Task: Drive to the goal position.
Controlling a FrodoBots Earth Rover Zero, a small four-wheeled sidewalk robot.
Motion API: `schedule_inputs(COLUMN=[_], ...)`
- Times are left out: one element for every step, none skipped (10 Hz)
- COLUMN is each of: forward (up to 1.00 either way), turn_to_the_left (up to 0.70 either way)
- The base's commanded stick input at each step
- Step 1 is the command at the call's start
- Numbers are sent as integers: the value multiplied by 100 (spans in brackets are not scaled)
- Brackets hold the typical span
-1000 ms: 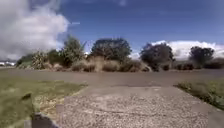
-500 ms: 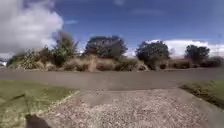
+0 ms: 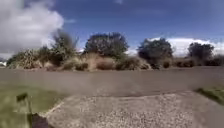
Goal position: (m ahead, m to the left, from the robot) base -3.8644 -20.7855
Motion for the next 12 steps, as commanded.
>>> schedule_inputs(forward=[100, 100, 100, 100, 100, 100, 100, 100, 100, 100, 100, 100], turn_to_the_left=[0, -7, -22, -38, -40, -40, -40, -40, -40, -40, -40, -40])
